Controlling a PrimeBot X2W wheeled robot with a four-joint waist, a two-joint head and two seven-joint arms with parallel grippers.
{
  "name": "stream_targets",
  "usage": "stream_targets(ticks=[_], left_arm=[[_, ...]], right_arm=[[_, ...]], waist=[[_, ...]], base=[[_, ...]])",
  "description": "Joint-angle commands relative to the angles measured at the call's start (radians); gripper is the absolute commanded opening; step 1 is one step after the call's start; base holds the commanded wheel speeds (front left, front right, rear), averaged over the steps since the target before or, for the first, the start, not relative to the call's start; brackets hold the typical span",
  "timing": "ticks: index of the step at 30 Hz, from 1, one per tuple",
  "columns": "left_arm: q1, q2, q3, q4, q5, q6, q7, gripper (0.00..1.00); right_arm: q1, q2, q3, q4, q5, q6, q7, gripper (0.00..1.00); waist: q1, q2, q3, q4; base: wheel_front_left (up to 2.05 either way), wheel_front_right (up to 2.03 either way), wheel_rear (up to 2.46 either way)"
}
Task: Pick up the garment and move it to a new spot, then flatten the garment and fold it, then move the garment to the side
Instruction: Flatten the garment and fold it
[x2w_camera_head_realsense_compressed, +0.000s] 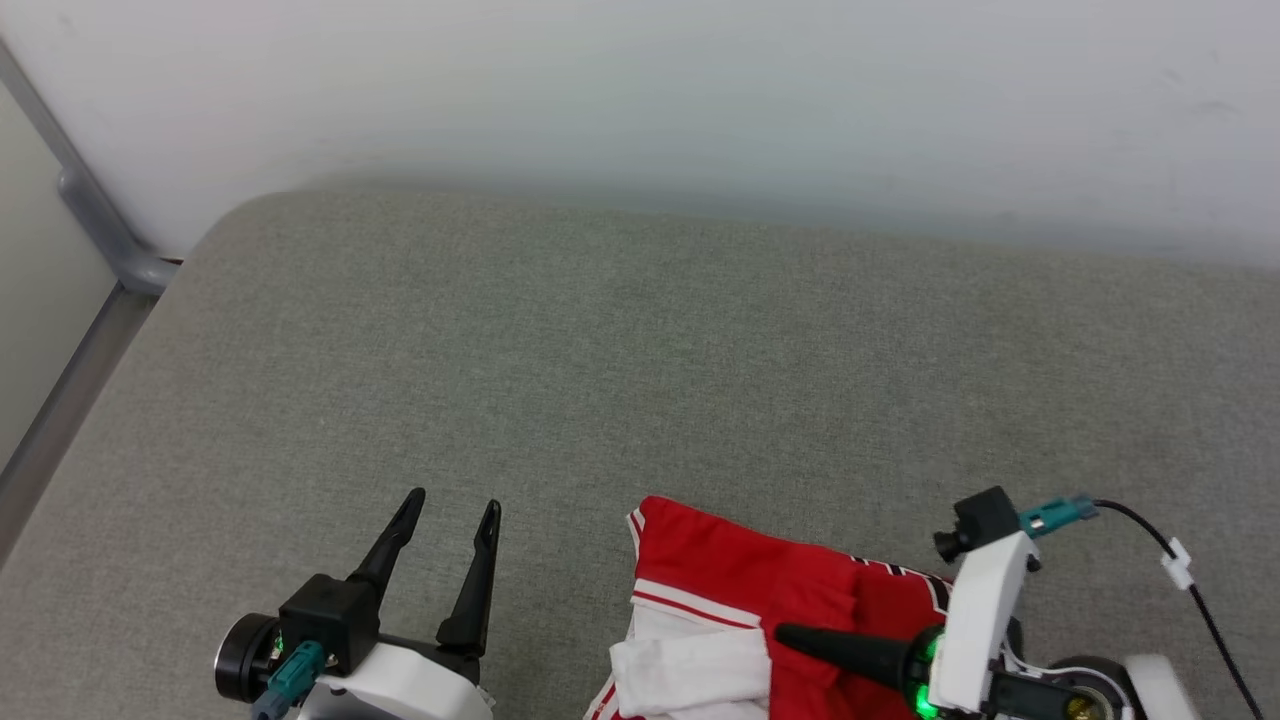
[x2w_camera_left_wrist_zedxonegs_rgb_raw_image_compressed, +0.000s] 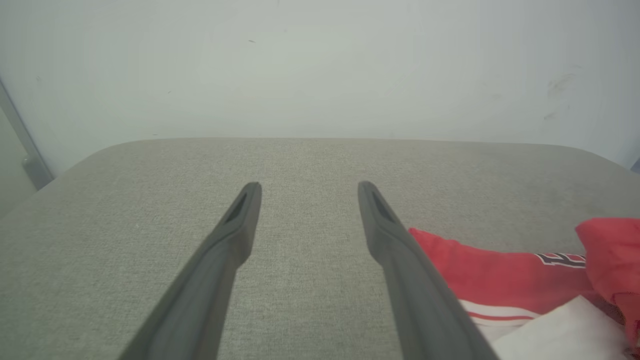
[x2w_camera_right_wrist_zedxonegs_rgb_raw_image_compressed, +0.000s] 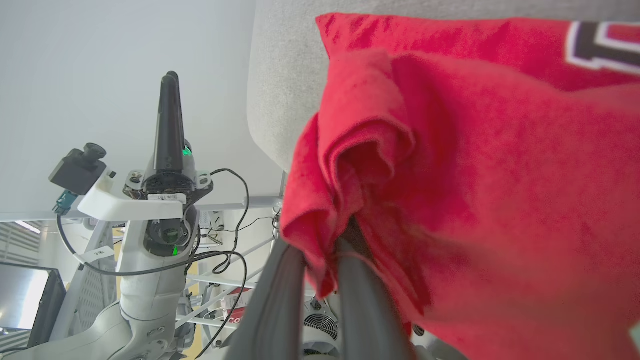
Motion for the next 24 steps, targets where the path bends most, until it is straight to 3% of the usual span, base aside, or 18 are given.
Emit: stream_targets(ticks=[1, 5, 12, 14, 15, 24], left_arm=[[-0.016, -0.003, 0.001, 0.002, -0.006, -0.006, -0.003, 1.00], [-0.043, -0.013, -0.002, 0.008, -0.002, -0.014, -0.005, 1.00], [-0.082, -0.032, -0.004, 0.022, 0.009, -0.031, -0.008, 1.00], [-0.086, -0.039, 0.001, 0.024, 0.012, -0.034, -0.008, 1.00], [-0.086, -0.043, 0.004, 0.026, 0.012, -0.036, -0.008, 1.00], [-0.068, -0.061, 0.020, 0.043, 0.036, -0.052, -0.008, 1.00]], right_arm=[[-0.023, 0.003, 0.026, 0.010, 0.020, 0.000, -0.015, 0.00], [-0.104, 0.002, 0.184, 0.071, 0.055, 0.000, -0.120, 0.00], [-0.190, 0.002, 0.308, 0.188, 0.023, 0.000, -0.251, 0.00], [-0.202, 0.002, 0.328, 0.216, 0.025, 0.000, -0.275, 0.41], [-0.208, 0.002, 0.337, 0.228, 0.031, 0.000, -0.286, 0.98], [-0.237, -0.002, 0.408, 0.200, -0.003, 0.000, -0.339, 1.00]], waist=[[0.0000, -0.0001, 0.016, 0.011], [0.0000, -0.0001, 0.053, 0.029], [0.0000, -0.0001, 0.099, 0.052], [0.0000, -0.0001, 0.103, 0.055], [0.0000, -0.0001, 0.105, 0.055], [0.0000, -0.0001, 0.072, 0.037]], base=[[0.00, 0.00, 0.00], [0.00, 0.00, 0.00], [0.00, 0.00, 0.00], [0.00, 0.00, 0.00], [0.00, 0.00, 0.00], [0.00, 0.00, 0.00]])
